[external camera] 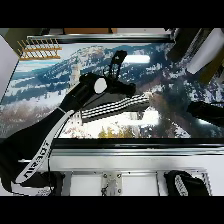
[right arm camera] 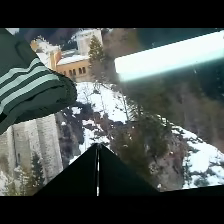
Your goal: Fold the clothes and pants, and hang the long-sleeved shirts on hangers.
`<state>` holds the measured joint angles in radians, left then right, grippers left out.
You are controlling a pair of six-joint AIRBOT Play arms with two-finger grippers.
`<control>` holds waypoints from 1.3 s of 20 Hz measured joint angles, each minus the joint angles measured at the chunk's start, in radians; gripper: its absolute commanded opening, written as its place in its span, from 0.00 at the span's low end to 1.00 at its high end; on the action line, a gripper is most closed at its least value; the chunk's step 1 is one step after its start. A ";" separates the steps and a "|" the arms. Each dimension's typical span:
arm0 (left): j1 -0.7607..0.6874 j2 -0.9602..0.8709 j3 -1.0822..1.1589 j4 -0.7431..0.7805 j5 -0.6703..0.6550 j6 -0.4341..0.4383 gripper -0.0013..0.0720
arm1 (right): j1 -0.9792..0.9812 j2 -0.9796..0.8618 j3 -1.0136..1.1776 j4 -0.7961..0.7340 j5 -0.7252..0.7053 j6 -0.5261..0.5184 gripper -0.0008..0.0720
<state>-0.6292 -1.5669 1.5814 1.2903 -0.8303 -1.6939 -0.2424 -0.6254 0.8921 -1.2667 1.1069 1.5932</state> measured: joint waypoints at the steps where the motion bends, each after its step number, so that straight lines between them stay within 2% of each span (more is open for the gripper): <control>1: 0.035 0.025 -0.034 0.000 -0.008 -0.022 0.85 | 0.000 0.000 0.000 0.000 0.000 0.000 0.04; 8: 0.396 0.226 -0.504 -0.009 -0.048 -0.142 0.85 | 0.000 0.000 0.000 0.000 0.000 0.000 0.04; 11: 0.515 0.242 -0.662 -0.088 -0.030 -0.156 0.85 | 0.000 0.000 0.000 0.003 0.000 0.000 0.04; 15: 0.552 0.182 -0.735 -0.245 0.014 -0.068 0.85 | 0.000 0.000 0.000 0.023 0.000 0.000 0.04; 20: 0.504 0.047 -0.647 -0.315 -0.021 -0.028 0.85 | 0.000 0.000 0.000 0.041 0.000 0.000 0.04; 21: 0.496 0.023 -0.623 -0.318 -0.039 -0.024 0.79 | 0.000 0.000 0.000 0.043 0.000 0.000 0.04; 22: 0.490 0.004 -0.602 -0.319 -0.055 -0.024 0.38 | 0.000 0.000 0.000 0.045 0.000 0.000 0.04; 23: 0.486 -0.013 -0.584 -0.314 -0.066 -0.020 0.04 | 0.000 0.000 0.000 0.047 0.000 0.000 0.04; 25: 0.484 -0.030 -0.554 -0.301 -0.096 -0.013 0.02 | 0.000 0.000 0.000 0.049 0.000 0.000 0.05; 26: 0.488 -0.028 -0.538 -0.307 -0.101 -0.005 0.02 | 0.000 0.000 0.000 0.053 0.000 0.000 0.29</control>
<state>-0.1417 -1.5948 1.0435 0.9836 -0.9310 -1.6993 -0.2424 -0.6258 0.8921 -1.2133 1.1069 1.5932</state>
